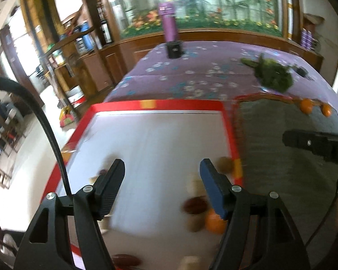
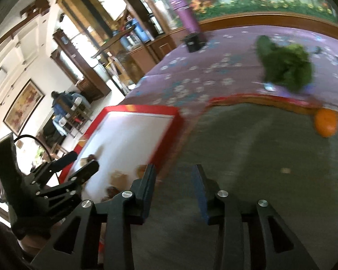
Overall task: Organize fruits
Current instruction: 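Move both open tools back over the grey mat, then grasp a tangerine with right tool while left tool grasps another tangerine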
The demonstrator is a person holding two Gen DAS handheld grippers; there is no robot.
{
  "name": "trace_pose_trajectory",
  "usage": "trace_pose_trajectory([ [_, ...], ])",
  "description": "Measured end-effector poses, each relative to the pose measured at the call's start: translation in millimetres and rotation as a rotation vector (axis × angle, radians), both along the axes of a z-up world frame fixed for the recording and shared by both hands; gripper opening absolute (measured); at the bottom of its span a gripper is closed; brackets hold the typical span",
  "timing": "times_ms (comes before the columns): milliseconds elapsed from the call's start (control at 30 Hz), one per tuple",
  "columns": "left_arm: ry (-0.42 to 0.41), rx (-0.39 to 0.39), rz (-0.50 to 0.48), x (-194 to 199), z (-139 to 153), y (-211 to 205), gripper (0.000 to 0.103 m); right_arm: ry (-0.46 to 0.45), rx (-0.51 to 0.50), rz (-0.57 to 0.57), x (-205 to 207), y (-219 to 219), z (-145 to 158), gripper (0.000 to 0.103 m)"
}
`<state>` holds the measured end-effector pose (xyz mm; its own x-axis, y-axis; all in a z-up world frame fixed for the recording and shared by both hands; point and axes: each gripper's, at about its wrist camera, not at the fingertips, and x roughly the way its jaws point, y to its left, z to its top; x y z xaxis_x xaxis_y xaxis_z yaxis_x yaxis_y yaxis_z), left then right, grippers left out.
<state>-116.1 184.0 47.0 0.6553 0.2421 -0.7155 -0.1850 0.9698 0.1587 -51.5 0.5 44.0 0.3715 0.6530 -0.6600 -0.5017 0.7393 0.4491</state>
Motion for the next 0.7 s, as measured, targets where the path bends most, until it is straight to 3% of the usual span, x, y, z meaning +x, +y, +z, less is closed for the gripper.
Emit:
trace_pose_trajectory([
  [100, 0.009, 0.014, -0.040, 9, 2, -23, 0.076, 0.003, -0.002, -0.061, 8, -40, -1, 0.041],
  [300, 0.036, 0.028, -0.143, 39, 9, -73, 0.076, 0.001, -0.004, -0.213, 23, -121, 0, 0.046],
  [467, 0.052, 0.009, -0.212, 68, 17, -111, 0.076, -0.022, 0.014, -0.422, 45, -189, 3, 0.054],
  [633, 0.071, 0.011, -0.277, 84, 19, -152, 0.076, -0.054, -0.107, -0.582, 71, -212, -3, 0.068],
  [700, 0.085, 0.005, -0.297, 87, 18, -164, 0.076, -0.059, -0.129, -0.583, 79, -213, -10, 0.069],
])
